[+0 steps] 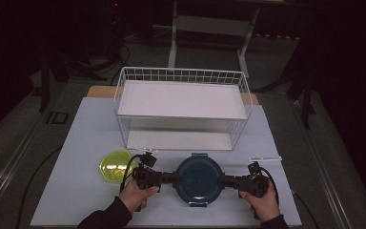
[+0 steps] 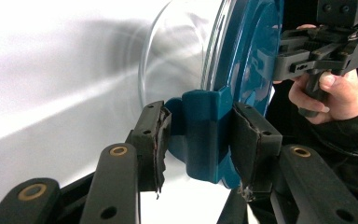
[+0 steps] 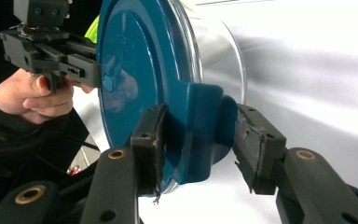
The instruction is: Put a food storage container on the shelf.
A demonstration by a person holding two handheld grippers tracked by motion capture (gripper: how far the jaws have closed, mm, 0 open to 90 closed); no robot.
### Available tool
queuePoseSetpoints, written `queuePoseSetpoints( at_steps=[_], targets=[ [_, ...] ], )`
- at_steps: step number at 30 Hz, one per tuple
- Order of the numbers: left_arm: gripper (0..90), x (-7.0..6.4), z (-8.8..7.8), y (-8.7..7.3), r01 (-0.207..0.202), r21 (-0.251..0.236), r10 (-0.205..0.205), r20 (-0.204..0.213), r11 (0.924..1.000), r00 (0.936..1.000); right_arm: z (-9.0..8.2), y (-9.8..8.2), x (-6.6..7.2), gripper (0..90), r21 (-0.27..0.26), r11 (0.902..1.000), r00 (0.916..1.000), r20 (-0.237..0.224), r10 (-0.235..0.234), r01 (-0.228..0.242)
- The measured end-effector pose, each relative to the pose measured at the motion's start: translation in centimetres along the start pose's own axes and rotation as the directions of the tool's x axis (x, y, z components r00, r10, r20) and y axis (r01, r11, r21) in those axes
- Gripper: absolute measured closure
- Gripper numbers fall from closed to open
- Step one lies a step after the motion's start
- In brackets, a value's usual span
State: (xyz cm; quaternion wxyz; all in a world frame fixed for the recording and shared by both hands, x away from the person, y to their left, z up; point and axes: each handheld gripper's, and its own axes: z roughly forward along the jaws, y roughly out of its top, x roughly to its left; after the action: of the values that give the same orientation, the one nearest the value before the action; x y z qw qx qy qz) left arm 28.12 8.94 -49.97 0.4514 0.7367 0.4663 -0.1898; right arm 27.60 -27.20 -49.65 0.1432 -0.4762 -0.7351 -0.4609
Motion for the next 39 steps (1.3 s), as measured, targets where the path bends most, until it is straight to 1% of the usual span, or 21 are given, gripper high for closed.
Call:
queuePoseSetpoints(
  at_steps=[1,2,4,7,9,18,21,24,26,28,30,34,37,39],
  targets=[
    [56.8,-0.1,-0.1,0.0,0.004,-0.008,-0.004,0.000,1.0000,1.0000,0.0,0.0,0.0,55.3,0.000,1.0000,1.0000,-0.003,0.002,-0.002],
    [56.8,-0.2,-0.2,0.1,0.000,-0.013,0.000,-0.004,0.9999,1.0000,0.0,-0.1,0.1,55.3,-0.004,0.9999,0.9999,-0.009,0.012,-0.012],
    [56.9,-0.5,-0.5,0.3,-0.007,-0.019,0.007,0.001,0.9998,1.0000,-0.2,0.0,0.3,55.4,-0.013,0.9999,1.0000,-0.009,-0.003,0.003],
    [56.9,-1.2,-1.1,0.8,-0.033,-0.027,0.033,0.000,0.9991,0.9995,-0.7,0.3,1.1,55.4,-0.024,0.9995,0.9998,-0.002,-0.022,0.022],
    [56.9,-1.7,-1.5,1.1,-0.041,-0.027,0.041,0.000,0.9988,0.9991,-1.1,0.6,1.6,55.4,-0.032,0.9989,0.9995,0.000,-0.033,0.033],
    [57.1,-3.5,-2.9,2.4,-0.075,-0.044,0.075,-0.002,0.9962,0.9972,-2.4,2.0,3.2,55.5,-0.068,0.9962,0.9985,-0.002,-0.055,0.054],
    [57.1,-4.1,-3.6,3.0,-0.090,-0.054,0.090,-0.007,0.9945,0.9959,-2.8,2.6,3.8,55.5,-0.081,0.9946,0.9978,-0.005,-0.066,0.065],
    [57.1,-4.7,-4.2,3.6,-0.096,-0.062,0.096,-0.014,0.9934,0.9953,-3.1,3.4,4.3,55.5,-0.091,0.9934,0.9974,-0.007,-0.072,0.071],
    [57.1,-5.0,-4.6,4.0,-0.093,-0.069,0.092,-0.017,0.9933,0.9956,-3.3,3.9,4.6,55.5,-0.093,0.9931,0.9973,-0.008,-0.073,0.072],
    [57.2,-5.2,-4.9,4.3,-0.102,-0.078,0.100,-0.017,0.9917,0.9948,-3.5,4.4,4.9,55.5,-0.100,0.9918,0.9967,-0.010,-0.081,0.080],
    [57.2,-5.4,-5.3,4.6,-0.099,-0.083,0.098,-0.013,0.9916,0.9951,-3.6,4.9,5.2,55.6,-0.103,0.9910,0.9961,-0.011,-0.087,0.086],
    [57.2,-5.9,-6.0,5.5,-0.105,-0.095,0.104,-0.018,0.9899,0.9944,-3.9,6.0,5.8,55.5,-0.111,0.9899,0.9958,-0.010,-0.091,0.089],
    [57.2,-6.3,-6.8,6.5,-0.110,-0.110,0.108,-0.024,0.9878,0.9938,-4.2,7.0,6.3,55.5,-0.124,0.9872,0.9947,-0.010,-0.102,0.100],
    [57.2,-6.8,-7.4,7.0,-0.122,-0.128,0.119,-0.029,0.9843,0.9925,-4.3,7.9,6.7,55.5,-0.132,0.9852,0.9937,-0.013,-0.111,0.108]
  ],
)
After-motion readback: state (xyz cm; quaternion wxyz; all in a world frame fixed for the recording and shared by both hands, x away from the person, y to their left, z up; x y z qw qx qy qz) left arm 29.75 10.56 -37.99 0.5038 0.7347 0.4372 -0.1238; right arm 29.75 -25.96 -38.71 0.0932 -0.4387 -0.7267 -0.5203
